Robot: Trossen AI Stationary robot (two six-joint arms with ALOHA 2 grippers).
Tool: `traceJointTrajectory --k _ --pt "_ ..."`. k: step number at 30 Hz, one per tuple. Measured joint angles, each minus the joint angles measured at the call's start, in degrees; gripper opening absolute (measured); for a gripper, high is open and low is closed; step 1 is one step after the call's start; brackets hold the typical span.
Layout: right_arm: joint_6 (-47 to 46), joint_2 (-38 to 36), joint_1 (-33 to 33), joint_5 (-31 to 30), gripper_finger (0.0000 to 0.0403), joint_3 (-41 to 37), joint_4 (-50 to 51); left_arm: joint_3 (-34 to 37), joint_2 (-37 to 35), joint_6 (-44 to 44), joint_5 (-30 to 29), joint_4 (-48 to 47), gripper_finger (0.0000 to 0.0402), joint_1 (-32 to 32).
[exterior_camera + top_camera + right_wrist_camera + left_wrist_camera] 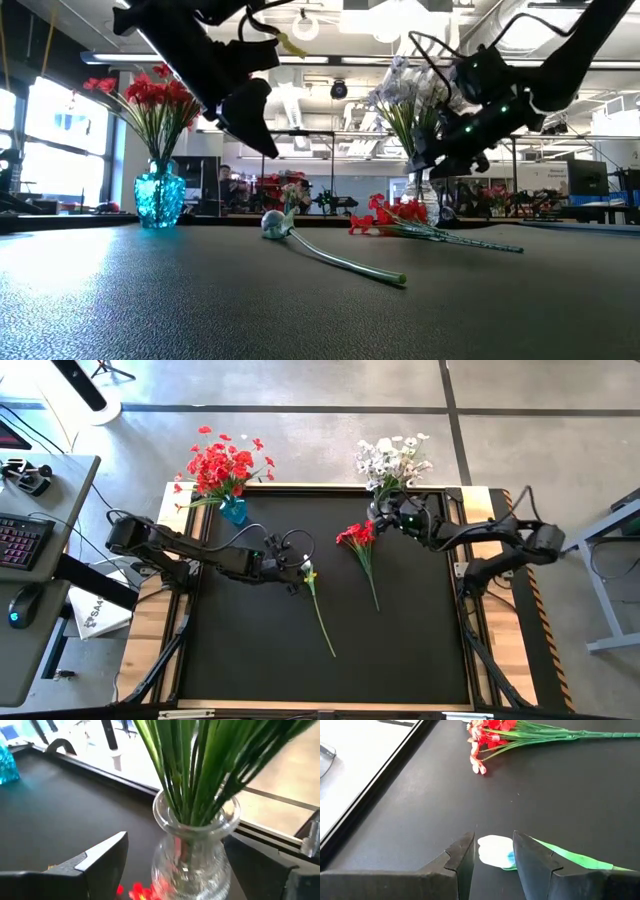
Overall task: Sort flowers into vase by color
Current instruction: Adjust the transparent vase
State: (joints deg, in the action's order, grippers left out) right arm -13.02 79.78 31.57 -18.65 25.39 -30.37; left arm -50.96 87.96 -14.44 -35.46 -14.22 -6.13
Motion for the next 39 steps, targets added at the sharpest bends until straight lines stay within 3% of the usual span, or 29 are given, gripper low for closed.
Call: traceJointTrajectory --k 10,21,26,39 --pt "1.1 4.9 0.0 -3.3 0.0254 0.0 -6.6 0.0 0.0 0.0 0.0 -0.1 0.0122 0.0" --pt "1.6 4.6 -0.1 -2.7 0.0125 0.0 -7.9 0.0 0.0 0.0 0.0 -0.1 0.0122 0.0" --pt "1.8 0.5 -0.1 -3.1 0.0124 0.0 -2.2 0.0 0.0 -0.4 0.0 -0.4 0.0122 0.0" --pt "4.5 -19.8 -0.1 -16.4 0.0124 0.0 22.2 2.9 0.1 -3.3 -1.9 -1.1 0.0122 0.0"
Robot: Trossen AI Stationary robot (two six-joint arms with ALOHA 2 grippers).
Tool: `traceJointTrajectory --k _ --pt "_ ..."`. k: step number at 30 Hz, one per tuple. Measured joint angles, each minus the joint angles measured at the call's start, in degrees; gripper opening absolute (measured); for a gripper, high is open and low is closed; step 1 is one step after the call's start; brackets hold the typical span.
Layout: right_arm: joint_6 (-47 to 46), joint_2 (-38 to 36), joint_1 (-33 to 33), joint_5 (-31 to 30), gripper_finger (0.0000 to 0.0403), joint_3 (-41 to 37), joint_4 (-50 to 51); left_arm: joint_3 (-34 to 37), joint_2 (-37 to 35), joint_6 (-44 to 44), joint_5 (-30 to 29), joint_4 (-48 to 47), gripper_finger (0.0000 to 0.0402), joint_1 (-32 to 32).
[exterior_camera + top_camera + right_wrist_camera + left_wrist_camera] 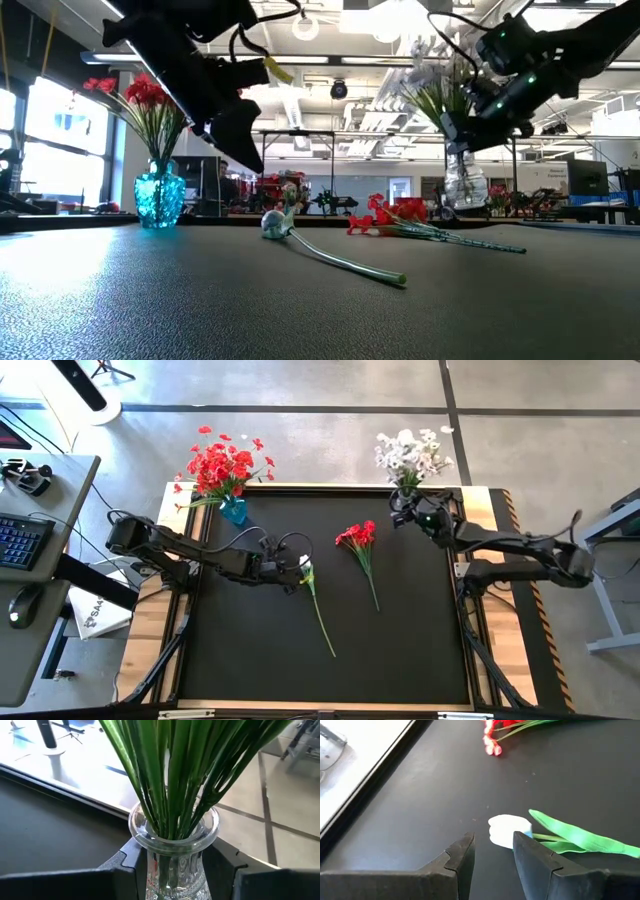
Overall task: Sort flowers into vase by color
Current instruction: Adjust the transparent vase
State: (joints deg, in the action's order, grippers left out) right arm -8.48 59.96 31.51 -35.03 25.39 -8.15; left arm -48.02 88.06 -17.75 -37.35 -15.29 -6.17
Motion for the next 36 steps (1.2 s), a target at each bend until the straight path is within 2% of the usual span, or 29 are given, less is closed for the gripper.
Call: traceJointTrajectory --k 4,12,22,30,36 --pt "0.5 -1.6 0.0 -0.8 0.0124 -0.8 1.3 0.4 0.0 -0.1 -0.8 0.0 0.0122 0.0" --pt "0.9 -1.6 0.0 -0.9 0.0124 -12.0 -17.6 0.4 0.0 -0.1 -0.8 -0.1 0.0122 -0.3" --pt "-1.3 -1.5 1.9 0.9 0.0127 -13.3 -16.5 0.4 0.0 -0.1 -0.8 0.3 0.0122 -0.3" --pt "-3.5 -1.5 2.3 1.7 0.0243 -13.3 -15.2 0.4 0.0 -0.1 -0.8 0.3 0.0122 -0.3" --pt "-3.3 -1.5 2.3 3.0 0.0284 -12.5 -14.7 0.4 0.0 -0.1 -0.8 0.6 0.0122 -0.3"
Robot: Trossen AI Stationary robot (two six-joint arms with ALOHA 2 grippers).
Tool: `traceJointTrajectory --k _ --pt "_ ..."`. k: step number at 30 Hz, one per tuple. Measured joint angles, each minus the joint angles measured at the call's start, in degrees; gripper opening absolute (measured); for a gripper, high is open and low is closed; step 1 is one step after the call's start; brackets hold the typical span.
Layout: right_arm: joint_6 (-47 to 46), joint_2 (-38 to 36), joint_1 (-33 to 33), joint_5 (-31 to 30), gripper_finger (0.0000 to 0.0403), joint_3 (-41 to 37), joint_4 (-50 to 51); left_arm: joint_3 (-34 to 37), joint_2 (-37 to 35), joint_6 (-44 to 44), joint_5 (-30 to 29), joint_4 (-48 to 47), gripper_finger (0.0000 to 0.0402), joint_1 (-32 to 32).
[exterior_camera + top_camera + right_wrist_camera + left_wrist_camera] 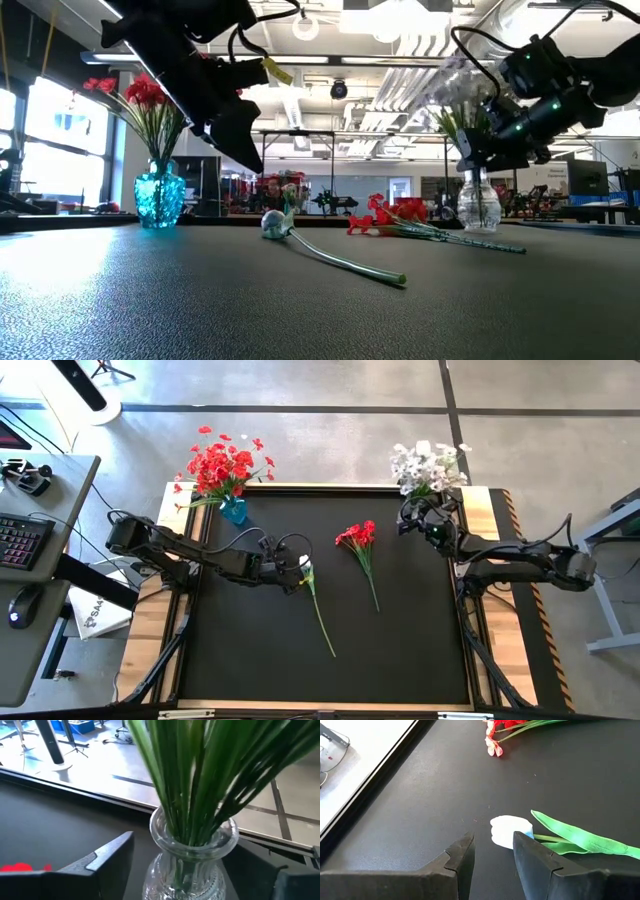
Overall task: Sort flowers into vase by color
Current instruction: Adjust the transparent vase, then put the orange orchid into the blue vase
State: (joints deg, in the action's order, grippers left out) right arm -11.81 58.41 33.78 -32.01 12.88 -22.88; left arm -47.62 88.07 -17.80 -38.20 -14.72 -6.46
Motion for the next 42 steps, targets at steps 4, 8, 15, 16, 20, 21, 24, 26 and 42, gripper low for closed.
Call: traceJointTrajectory --k 4,8,15,16,20,21,24,26,42 --pt "0.1 0.0 0.0 0.7 0.0287 3.0 4.1 0.0 0.0 0.0 0.0 0.0 0.0122 0.0" --pt "-0.2 0.0 0.0 1.0 0.0287 7.8 14.3 0.0 0.0 0.0 0.0 0.0 0.0122 0.0" --pt "-1.8 0.0 0.0 1.1 0.0288 13.7 28.1 0.0 0.0 0.0 0.0 0.0 0.0122 0.0" --pt "-1.9 0.0 0.0 1.2 0.0288 14.2 29.2 0.0 0.0 0.0 0.0 0.0 0.0122 0.0" --pt "-2.1 0.0 0.0 2.1 0.0288 16.7 32.7 0.0 0.0 0.0 0.0 0.0 0.0122 0.0" --pt "-2.5 0.0 0.0 2.1 0.0288 17.4 33.8 0.0 0.0 0.0 0.0 0.0 0.0122 0.0" --pt "-3.3 0.0 0.0 2.1 0.0288 19.6 37.9 0.0 0.0 0.0 0.0 0.0 0.0122 0.0" --pt "-3.8 0.0 0.0 2.2 0.0288 21.1 40.9 0.0 0.0 0.0 0.0 0.0 0.0122 0.0" --pt "-6.2 0.0 3.0 8.6 0.0305 26.5 54.9 0.0 0.0 -0.1 0.0 0.0 0.0122 0.0"
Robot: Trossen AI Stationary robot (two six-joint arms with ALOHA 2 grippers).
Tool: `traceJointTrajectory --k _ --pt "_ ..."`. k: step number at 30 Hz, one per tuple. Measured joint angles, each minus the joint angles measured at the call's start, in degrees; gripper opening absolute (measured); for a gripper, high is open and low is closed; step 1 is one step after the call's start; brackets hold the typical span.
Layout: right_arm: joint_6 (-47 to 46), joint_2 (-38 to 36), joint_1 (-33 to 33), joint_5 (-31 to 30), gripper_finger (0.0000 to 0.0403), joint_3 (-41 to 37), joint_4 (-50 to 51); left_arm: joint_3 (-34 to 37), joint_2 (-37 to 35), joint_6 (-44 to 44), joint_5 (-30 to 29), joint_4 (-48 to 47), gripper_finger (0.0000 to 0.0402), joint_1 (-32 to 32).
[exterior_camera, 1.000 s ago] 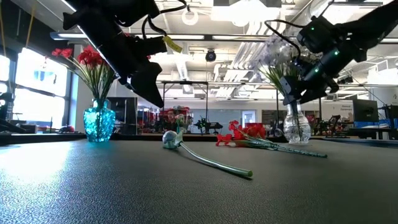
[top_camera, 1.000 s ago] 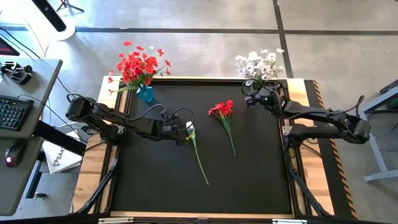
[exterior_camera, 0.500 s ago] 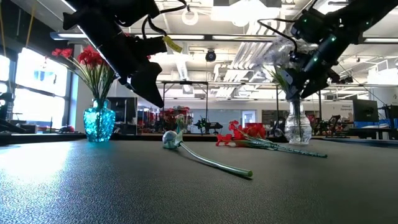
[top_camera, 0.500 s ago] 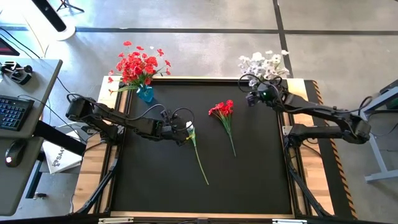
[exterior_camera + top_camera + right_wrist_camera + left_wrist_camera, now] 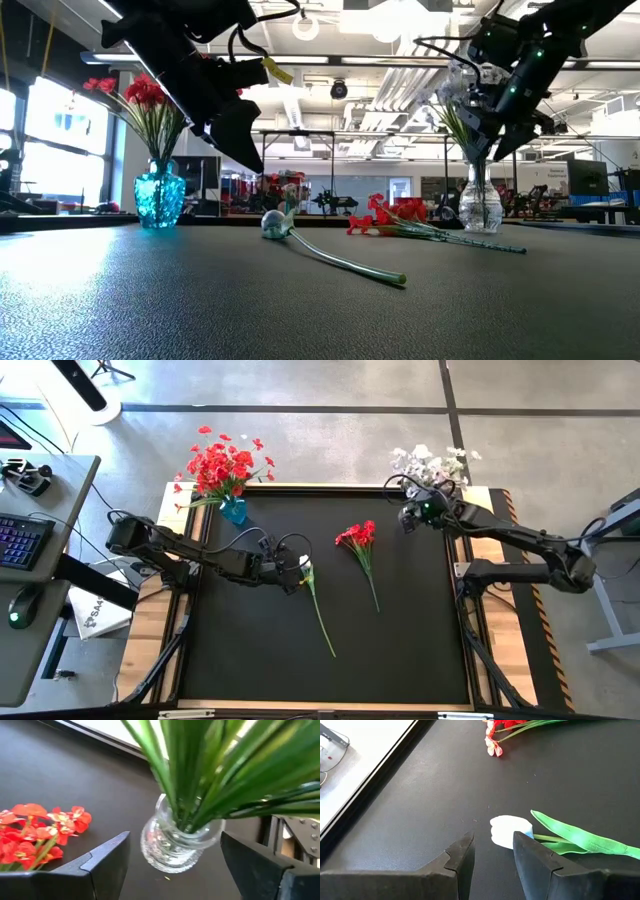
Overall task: Sort flowers into vase by color
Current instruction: Put the orange orchid into the blue vase
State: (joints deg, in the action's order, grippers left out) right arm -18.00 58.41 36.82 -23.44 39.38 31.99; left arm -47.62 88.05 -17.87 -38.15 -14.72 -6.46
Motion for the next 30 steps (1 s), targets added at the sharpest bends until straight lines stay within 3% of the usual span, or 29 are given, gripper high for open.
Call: traceJointTrajectory --k 3,9,15,24,30 --pt "0.1 0.0 1.5 1.1 0.0305 0.0 0.8 0.0 0.0 0.0 0.0 0.0 0.0122 0.0" --pt "-0.7 0.0 4.4 9.0 0.0305 0.0 4.2 0.0 0.0 0.0 0.0 0.0 0.0122 0.0" --pt "-7.2 0.0 2.9 13.6 0.0305 0.0 11.3 0.0 0.0 0.0 0.0 0.0 0.0122 0.0" --pt "-14.2 0.0 -10.7 13.3 0.0305 -0.5 14.5 0.0 -1.3 -0.1 0.2 -3.0 0.0122 0.0" --pt "-20.7 1.7 -23.0 13.3 0.0304 -5.8 4.0 -0.1 -5.5 -3.4 -0.6 -9.7 0.0122 -0.8"
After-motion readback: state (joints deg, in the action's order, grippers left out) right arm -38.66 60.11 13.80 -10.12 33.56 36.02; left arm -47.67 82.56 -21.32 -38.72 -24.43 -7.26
